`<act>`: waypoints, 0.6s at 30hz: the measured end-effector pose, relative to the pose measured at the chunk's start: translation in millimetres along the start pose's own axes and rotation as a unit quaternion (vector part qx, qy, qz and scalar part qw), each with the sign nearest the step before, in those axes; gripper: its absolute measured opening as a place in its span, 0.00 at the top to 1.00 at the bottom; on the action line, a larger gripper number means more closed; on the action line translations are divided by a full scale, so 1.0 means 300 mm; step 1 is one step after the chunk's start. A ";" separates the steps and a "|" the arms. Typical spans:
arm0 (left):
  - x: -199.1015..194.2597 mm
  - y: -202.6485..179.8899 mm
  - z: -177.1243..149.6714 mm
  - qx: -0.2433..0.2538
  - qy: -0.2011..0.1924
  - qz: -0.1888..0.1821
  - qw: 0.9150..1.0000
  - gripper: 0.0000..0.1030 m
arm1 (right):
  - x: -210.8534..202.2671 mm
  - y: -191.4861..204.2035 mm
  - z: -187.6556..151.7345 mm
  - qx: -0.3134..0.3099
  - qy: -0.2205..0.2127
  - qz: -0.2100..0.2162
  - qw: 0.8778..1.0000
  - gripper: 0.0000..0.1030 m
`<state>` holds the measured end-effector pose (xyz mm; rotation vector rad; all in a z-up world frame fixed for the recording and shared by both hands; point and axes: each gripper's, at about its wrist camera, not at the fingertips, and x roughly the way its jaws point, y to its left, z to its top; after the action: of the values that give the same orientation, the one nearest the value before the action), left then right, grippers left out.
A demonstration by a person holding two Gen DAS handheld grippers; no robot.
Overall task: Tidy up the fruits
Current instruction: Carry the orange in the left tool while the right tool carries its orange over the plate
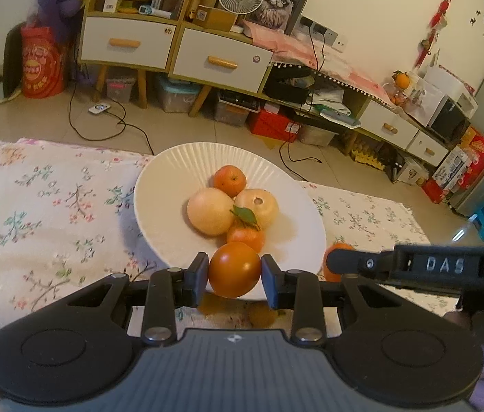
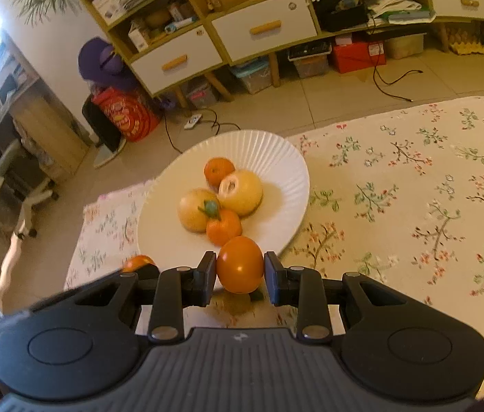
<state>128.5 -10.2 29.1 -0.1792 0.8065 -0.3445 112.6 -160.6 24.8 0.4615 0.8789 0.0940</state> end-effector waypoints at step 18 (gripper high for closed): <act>0.103 -0.005 -0.004 0.040 -0.008 0.033 0.999 0.89 | 0.133 -0.036 0.047 0.018 -0.011 0.010 1.000 0.74</act>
<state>146.9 -23.1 8.0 -0.0799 0.7789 -0.3113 147.6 -164.7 -0.9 0.5041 0.8556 0.0919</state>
